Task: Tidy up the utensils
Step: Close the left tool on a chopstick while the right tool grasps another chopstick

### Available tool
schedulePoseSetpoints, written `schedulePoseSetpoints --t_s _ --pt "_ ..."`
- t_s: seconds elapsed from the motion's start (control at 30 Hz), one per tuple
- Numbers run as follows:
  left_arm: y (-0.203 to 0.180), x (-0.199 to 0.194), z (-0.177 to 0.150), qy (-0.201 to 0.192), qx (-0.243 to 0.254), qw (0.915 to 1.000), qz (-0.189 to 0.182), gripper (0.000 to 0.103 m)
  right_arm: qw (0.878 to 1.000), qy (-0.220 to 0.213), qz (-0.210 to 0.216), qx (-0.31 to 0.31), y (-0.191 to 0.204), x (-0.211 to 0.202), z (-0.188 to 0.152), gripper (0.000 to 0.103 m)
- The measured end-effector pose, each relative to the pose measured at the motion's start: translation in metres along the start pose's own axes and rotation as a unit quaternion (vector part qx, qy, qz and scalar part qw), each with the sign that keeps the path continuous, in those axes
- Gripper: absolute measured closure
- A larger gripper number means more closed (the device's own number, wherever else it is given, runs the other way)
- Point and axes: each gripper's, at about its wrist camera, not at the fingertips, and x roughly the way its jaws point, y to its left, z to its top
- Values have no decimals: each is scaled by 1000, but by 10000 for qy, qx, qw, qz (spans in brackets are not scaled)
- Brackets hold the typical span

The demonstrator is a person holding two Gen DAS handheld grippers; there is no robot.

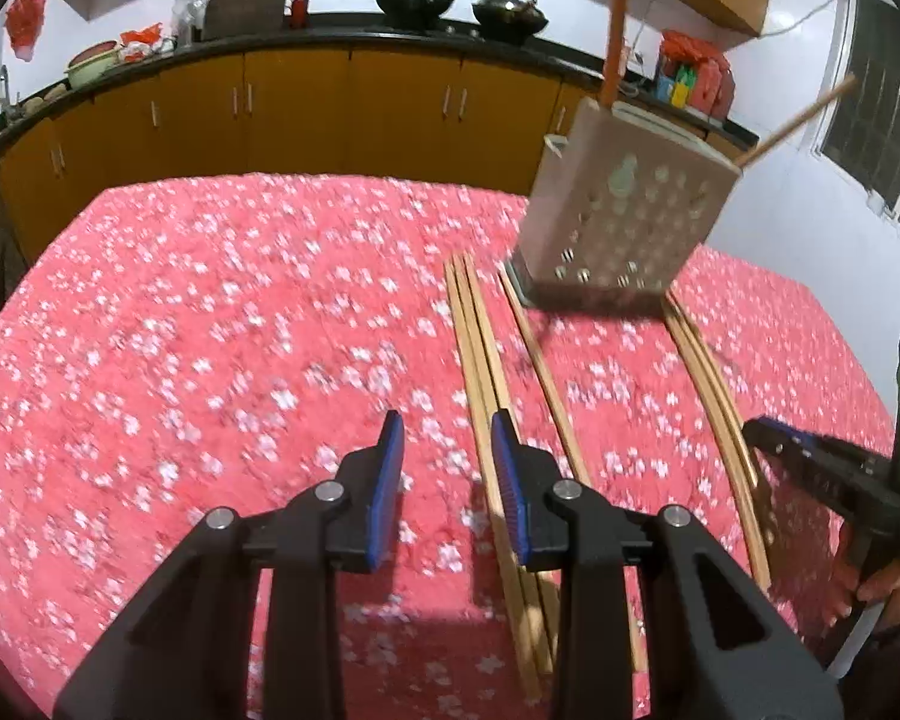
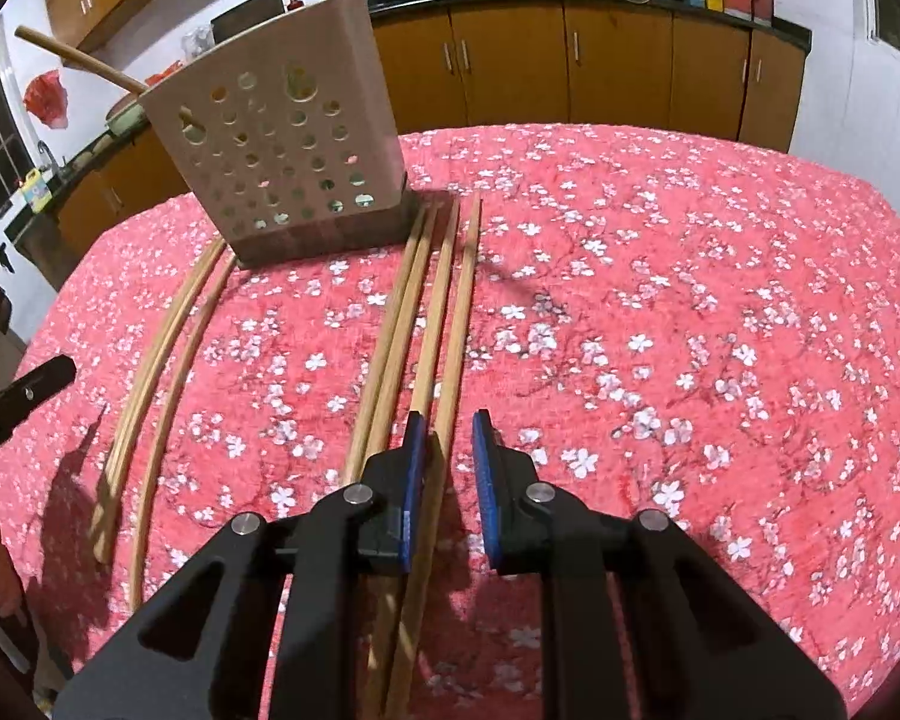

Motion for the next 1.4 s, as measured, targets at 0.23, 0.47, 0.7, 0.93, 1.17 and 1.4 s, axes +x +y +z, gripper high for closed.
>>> schedulePoseSetpoints --t_s 0.23,0.47,0.7,0.93,1.17,1.4 --pt "-7 13 -12 196 67 9997 -92 73 9989 -95 -466 -3 -8 -2 -2 96" --pt "-15 24 -23 397 264 9988 -123 83 9981 -123 -541 253 -25 -5 0 96" --pt "-12 28 -24 429 279 9987 34 86 9982 -143 -556 201 -25 -7 -1 96" --pt "-20 34 -26 439 490 9976 229 87 9983 -134 -561 62 -17 -9 -5 95" --pt "-11 45 -15 400 444 9967 547 95 9984 -156 -550 -38 -13 -8 -6 96" --pt "23 55 6 344 34 9963 787 95 9975 -235 -661 71 -19 7 11 96"
